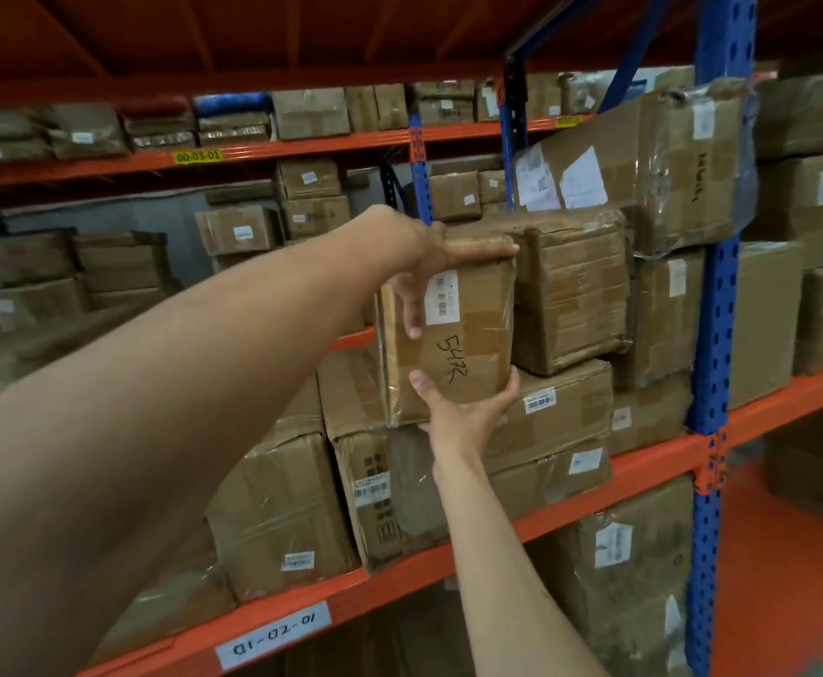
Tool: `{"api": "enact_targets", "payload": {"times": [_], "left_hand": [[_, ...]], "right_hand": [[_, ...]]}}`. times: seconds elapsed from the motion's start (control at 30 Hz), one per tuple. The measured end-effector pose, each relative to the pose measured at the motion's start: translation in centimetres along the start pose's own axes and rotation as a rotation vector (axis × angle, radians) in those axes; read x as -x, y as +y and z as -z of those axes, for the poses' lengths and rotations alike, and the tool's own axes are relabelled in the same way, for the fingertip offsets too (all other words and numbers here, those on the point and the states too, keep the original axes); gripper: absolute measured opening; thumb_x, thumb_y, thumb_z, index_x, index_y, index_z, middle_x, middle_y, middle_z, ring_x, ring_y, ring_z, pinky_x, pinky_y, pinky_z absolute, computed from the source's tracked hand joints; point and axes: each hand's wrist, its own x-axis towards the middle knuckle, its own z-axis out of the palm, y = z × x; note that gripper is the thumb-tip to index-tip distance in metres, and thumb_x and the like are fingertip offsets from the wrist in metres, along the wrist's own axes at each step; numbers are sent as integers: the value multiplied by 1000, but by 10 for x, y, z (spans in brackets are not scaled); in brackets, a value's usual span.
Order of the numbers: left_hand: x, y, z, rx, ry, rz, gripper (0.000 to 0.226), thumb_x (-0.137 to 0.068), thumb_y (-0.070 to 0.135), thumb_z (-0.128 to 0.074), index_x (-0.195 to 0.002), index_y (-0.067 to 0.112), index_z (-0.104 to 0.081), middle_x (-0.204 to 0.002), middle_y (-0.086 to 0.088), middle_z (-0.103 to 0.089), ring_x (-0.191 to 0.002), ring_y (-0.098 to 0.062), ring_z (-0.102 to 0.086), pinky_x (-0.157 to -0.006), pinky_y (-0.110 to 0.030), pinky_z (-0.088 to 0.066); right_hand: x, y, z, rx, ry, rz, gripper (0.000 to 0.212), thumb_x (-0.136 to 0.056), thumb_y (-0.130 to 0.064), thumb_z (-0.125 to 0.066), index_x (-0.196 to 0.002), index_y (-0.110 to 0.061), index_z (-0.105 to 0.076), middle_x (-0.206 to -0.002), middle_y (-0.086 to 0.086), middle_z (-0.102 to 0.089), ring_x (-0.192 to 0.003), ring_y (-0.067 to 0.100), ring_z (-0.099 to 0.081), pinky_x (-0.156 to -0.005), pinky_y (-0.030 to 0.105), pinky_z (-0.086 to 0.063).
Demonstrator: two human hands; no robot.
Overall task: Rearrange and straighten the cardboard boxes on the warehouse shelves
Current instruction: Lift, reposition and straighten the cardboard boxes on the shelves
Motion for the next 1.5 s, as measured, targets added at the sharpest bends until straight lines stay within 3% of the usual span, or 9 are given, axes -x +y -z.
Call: {"api": "enact_targets", "payload": {"times": [0.17,0.43,0.7,0.87,0.97,1.13,1.2,1.33,1.5], "left_hand": [[3,-9,4,49,-31,-3,151,-57,51,-95,-136,68,32,-123,-17,-58,-72,-15,-49,-65,-39,-42],[138,-50,-64,538,200,395,140,-70,47,-90,-146,60,28,-143,-24,-46,-112,-44,-58,-97,-58,-50],[237,17,-181,1017,448,851,146,-71,51,-88,-148,48,35,-157,-21,-34,-130,-37,-49,-110,-53,-39],[243,5,-188,904,377,898,147,-67,61,-86,-146,48,37,-142,-35,-42,-114,-46,-58,-102,-54,-45],[248,-8,-187,641,236,903,140,-62,74,-79,-147,55,31,-156,-34,-14,-129,-56,-45,-98,-62,-47],[255,-45,-200,141,124,737,145,-67,87,-62,-153,23,35,-161,-22,32,-149,-46,25,-121,-61,10],[258,-57,-209,96,80,670,145,-72,85,-61,-148,14,41,-166,-20,15,-153,-39,15,-124,-55,9],[259,-69,-215,77,106,623,142,-71,88,-57,-154,12,30,-162,-18,-7,-151,-36,-2,-125,-52,5],[261,-75,-224,207,155,590,139,-69,83,-65,-156,20,24,-161,-14,-5,-147,-29,4,-123,-51,1]], "right_hand": [[-5,-5,-4,75,-5,115,126,-62,-19,-100,-151,-50,-16,-152,12,-26,-129,27,-41,-115,56,-40],[0,-25,-37,591,-258,571,116,-63,-31,-100,-150,-41,-24,-163,10,-15,-126,31,-53,-99,47,-50],[14,-30,-71,1124,-691,934,105,-74,-31,-93,-150,-47,-23,-170,18,0,-94,39,-70,-86,49,-56],[8,-24,-84,1156,-756,987,106,-73,-35,-93,-150,-48,-21,-170,17,1,-88,36,-71,-87,53,-58],[7,-18,-96,1172,-798,1020,107,-74,-42,-91,-153,-48,-20,-170,17,2,-88,35,-71,-87,55,-58],[10,1,-121,1238,-838,1044,116,-76,-52,-86,-160,-51,-6,-170,18,15,-97,40,-69,-84,48,-59],[7,9,-130,1288,-865,1059,122,-80,-58,-81,-158,-54,13,-166,14,33,-120,47,-59,-91,51,-57],[-11,13,-134,1327,-909,1239,117,-82,-78,-63,-159,-49,21,-159,10,48,-150,37,35,-120,74,-4],[-20,26,-140,1153,-986,1136,115,-76,-77,-71,-161,-55,3,-162,1,44,-153,36,27,-112,75,-26]]}}
